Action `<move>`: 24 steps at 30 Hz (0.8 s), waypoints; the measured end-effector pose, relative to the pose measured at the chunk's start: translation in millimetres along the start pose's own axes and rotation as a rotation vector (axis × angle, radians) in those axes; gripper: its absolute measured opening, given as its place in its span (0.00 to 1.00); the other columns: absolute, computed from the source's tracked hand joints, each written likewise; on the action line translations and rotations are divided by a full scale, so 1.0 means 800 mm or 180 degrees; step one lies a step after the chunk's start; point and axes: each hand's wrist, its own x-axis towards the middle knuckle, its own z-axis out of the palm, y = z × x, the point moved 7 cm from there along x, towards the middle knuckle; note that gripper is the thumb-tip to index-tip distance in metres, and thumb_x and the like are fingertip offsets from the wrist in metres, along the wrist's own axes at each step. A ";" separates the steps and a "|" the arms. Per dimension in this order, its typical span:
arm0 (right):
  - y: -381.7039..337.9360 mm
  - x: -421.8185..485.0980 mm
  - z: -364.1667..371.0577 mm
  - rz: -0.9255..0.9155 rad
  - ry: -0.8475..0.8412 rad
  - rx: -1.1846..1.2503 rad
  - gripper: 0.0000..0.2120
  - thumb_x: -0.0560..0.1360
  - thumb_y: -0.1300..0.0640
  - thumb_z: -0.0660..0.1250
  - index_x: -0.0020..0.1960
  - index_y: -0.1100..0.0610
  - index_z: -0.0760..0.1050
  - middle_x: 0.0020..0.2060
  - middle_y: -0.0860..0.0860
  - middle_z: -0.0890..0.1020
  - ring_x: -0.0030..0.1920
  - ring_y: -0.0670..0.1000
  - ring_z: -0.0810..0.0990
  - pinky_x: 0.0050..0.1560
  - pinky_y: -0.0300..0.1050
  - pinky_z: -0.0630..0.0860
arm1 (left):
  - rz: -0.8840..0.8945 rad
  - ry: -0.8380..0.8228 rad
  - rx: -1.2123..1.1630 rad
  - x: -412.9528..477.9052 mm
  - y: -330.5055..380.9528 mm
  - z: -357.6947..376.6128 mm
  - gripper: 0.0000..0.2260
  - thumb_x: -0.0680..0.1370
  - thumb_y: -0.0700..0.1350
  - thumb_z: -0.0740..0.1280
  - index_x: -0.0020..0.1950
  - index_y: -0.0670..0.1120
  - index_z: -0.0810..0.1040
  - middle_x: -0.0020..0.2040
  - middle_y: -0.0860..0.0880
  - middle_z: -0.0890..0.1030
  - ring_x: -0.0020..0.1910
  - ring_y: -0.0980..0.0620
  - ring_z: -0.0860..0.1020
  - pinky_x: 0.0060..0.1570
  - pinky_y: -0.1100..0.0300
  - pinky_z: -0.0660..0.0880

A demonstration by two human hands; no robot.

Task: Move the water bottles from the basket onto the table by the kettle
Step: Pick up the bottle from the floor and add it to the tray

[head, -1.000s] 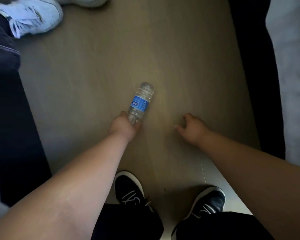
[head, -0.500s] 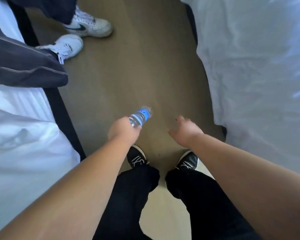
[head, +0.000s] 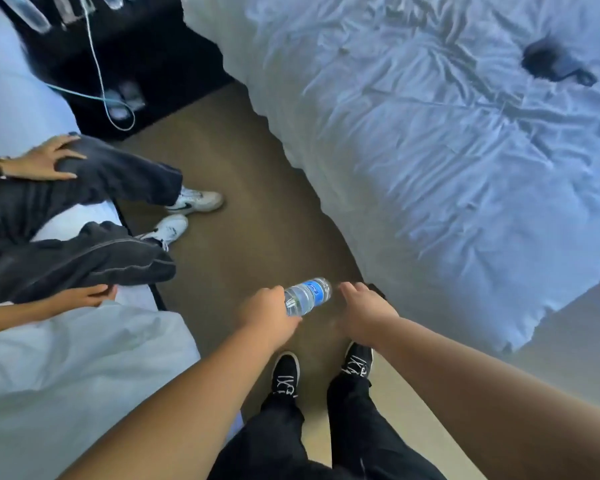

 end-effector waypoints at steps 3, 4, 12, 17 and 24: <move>0.019 -0.050 -0.029 0.0179 0.0309 0.0173 0.39 0.74 0.41 0.74 0.80 0.46 0.61 0.71 0.50 0.72 0.69 0.55 0.75 0.60 0.52 0.78 | 0.0292 0.0110 0.0225 -0.023 0.029 -0.038 0.22 0.71 0.64 0.73 0.57 0.53 0.76 0.53 0.51 0.81 0.51 0.47 0.82 0.42 0.57 0.71; 0.026 -0.067 -0.036 0.0262 0.0414 0.0257 0.40 0.75 0.40 0.74 0.81 0.46 0.61 0.72 0.51 0.72 0.70 0.55 0.75 0.63 0.52 0.78 | 0.0404 0.0140 0.0281 -0.029 0.039 -0.049 0.22 0.71 0.65 0.73 0.56 0.53 0.76 0.53 0.51 0.81 0.51 0.47 0.82 0.41 0.57 0.71; 0.101 -0.209 -0.030 0.0984 0.1076 0.1105 0.38 0.77 0.38 0.71 0.80 0.49 0.61 0.73 0.53 0.72 0.69 0.57 0.77 0.65 0.50 0.76 | 0.1261 0.0353 0.0898 -0.076 0.120 -0.102 0.20 0.70 0.67 0.70 0.53 0.55 0.75 0.46 0.55 0.78 0.42 0.50 0.78 0.38 0.58 0.70; 0.170 -0.307 0.018 0.1486 0.1479 0.1650 0.39 0.76 0.38 0.71 0.81 0.51 0.62 0.74 0.54 0.72 0.71 0.57 0.75 0.68 0.50 0.73 | 0.1945 0.0359 0.1299 -0.118 0.184 -0.084 0.19 0.72 0.68 0.68 0.50 0.55 0.74 0.44 0.56 0.77 0.42 0.50 0.77 0.38 0.58 0.70; 0.240 -0.433 0.133 0.2058 0.1746 0.2269 0.38 0.76 0.38 0.72 0.80 0.50 0.63 0.72 0.54 0.74 0.69 0.56 0.77 0.68 0.48 0.73 | 0.2989 0.0077 0.1729 -0.229 0.287 -0.007 0.17 0.72 0.64 0.67 0.52 0.53 0.77 0.50 0.53 0.82 0.49 0.48 0.81 0.41 0.55 0.76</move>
